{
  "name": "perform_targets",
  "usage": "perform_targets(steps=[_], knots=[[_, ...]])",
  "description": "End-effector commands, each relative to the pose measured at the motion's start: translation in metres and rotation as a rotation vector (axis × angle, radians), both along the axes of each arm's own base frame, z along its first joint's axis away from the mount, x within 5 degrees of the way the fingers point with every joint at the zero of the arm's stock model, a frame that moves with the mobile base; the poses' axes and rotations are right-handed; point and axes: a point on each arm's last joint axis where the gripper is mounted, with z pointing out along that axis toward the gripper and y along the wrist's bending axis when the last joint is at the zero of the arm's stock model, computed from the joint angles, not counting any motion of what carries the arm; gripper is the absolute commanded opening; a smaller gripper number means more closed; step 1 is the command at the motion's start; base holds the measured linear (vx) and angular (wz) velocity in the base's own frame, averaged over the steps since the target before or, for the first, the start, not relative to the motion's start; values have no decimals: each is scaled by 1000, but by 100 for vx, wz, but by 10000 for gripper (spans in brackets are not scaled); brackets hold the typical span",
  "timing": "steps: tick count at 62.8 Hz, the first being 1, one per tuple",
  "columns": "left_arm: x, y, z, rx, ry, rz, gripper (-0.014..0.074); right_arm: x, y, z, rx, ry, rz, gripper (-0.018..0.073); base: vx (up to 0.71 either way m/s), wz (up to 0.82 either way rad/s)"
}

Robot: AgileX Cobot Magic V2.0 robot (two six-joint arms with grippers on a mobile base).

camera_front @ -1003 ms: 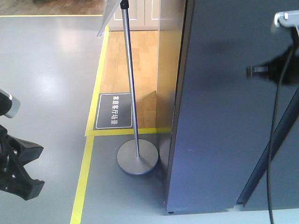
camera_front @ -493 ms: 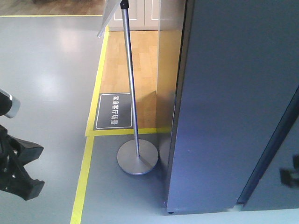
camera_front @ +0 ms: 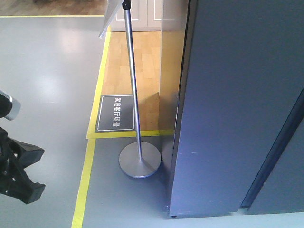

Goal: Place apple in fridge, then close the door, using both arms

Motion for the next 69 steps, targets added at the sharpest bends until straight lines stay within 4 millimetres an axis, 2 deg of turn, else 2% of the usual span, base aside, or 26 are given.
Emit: perform_targets(steps=[1,32,43,50,56,69], knots=[[1,-1,13,-49,-75,-3,-6,-5,-1,9,1,-60,2,-3,0,0],[1,-1,12,-47,-72,-2,-6,-10,-2,6,-3,-29,1,-3,0,0],[-12,20,14,-94,-141,69,-6,-10,-2,6,-2,-29,1,-3,0,0],[-25,37,2,-185,-232,152,-6,-11,-1,6,8,-28,5,-3,0,0],[-40,49,-16,-297,-362,202,-6,-11,-1,6,7,-24,5,-3,0,0],[-69,68,-74,-468,-564,333,-6,-11,-1,6,7,-20,5,-3,0,0]])
